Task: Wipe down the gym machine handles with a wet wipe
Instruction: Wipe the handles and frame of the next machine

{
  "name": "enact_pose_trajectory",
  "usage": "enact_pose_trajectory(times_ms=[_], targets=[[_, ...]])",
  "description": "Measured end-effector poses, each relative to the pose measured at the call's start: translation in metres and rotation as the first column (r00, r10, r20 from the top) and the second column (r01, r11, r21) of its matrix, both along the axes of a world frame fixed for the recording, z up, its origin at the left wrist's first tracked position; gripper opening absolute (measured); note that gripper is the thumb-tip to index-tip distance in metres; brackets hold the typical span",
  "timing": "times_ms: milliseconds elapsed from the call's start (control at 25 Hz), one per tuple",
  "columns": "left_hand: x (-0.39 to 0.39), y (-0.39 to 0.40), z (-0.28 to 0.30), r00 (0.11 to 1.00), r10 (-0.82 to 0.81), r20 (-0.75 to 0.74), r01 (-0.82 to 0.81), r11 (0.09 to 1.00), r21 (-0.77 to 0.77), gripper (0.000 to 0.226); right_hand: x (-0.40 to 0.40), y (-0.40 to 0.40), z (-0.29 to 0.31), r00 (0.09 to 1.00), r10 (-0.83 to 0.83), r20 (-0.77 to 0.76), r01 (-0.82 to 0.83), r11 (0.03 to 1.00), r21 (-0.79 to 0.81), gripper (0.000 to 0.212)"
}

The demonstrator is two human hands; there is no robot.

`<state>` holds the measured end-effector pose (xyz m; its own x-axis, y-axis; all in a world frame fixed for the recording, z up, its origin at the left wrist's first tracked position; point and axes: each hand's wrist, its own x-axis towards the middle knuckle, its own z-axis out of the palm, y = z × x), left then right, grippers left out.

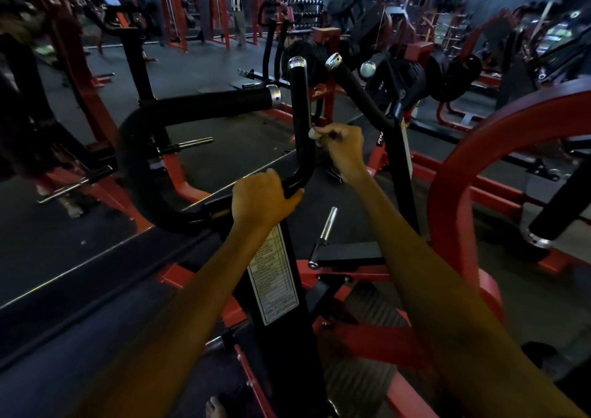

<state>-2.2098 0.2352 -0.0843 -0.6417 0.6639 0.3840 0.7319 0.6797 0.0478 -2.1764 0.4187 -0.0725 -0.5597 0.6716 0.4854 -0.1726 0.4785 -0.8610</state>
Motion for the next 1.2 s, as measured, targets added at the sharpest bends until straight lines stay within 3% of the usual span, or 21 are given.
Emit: enact_pose_trajectory(times_ms=[280, 440, 520, 600, 680, 760, 840, 1040, 1120, 1200], targets=[[0.001, -0.002, 0.000, 1.000, -0.013, -0.013, 0.013, 1.000, -0.016, 0.058, 0.028, -0.032, -0.033, 0.999, 0.001, -0.043, -0.004, 0.997, -0.075, 0.021], [0.000, -0.006, 0.001, 0.999, -0.038, -0.002, 0.038, 0.999, -0.005, 0.059, 0.045, -0.038, -0.033, 0.997, 0.037, 0.073, -0.031, 0.996, -0.084, 0.014], [0.001, -0.009, 0.002, 0.998, -0.049, -0.026, 0.049, 0.999, -0.004, 0.058, 0.042, -0.032, -0.008, 0.991, -0.068, 0.113, 0.066, 0.998, 0.025, 0.010], [0.003, -0.011, 0.001, 0.996, -0.049, -0.078, 0.046, 0.998, -0.039, 0.058, 0.030, -0.026, 0.031, 0.978, -0.201, 0.055, 0.188, 0.964, 0.189, 0.021], [0.003, -0.012, -0.003, 0.991, -0.048, -0.127, 0.040, 0.997, -0.065, 0.057, 0.011, -0.023, 0.066, 0.973, -0.230, -0.006, 0.216, 0.904, 0.369, 0.015], [0.001, -0.014, -0.006, 0.989, -0.051, -0.138, 0.041, 0.997, -0.072, 0.054, -0.012, -0.018, 0.083, 0.964, -0.248, 0.098, 0.157, 0.826, 0.542, 0.027], [0.000, -0.017, -0.011, 0.986, -0.061, -0.152, 0.049, 0.996, -0.080, 0.052, -0.028, -0.014, 0.078, 0.909, -0.303, 0.286, 0.061, 0.776, 0.628, 0.020], [-0.001, -0.022, -0.018, 0.982, -0.061, -0.181, 0.052, 0.997, -0.053, 0.053, -0.023, -0.022, 0.059, 0.884, -0.307, 0.353, -0.085, 0.637, 0.767, 0.023], [0.001, -0.023, -0.019, 0.981, -0.054, -0.185, 0.047, 0.998, -0.041, 0.053, -0.015, -0.026, 0.051, 0.838, -0.350, 0.418, -0.190, 0.531, 0.826, 0.022], [0.002, -0.023, -0.020, 0.983, -0.050, -0.174, 0.044, 0.998, -0.037, 0.054, -0.008, -0.034, 0.041, 0.807, -0.368, 0.461, -0.250, 0.495, 0.832, 0.022]])
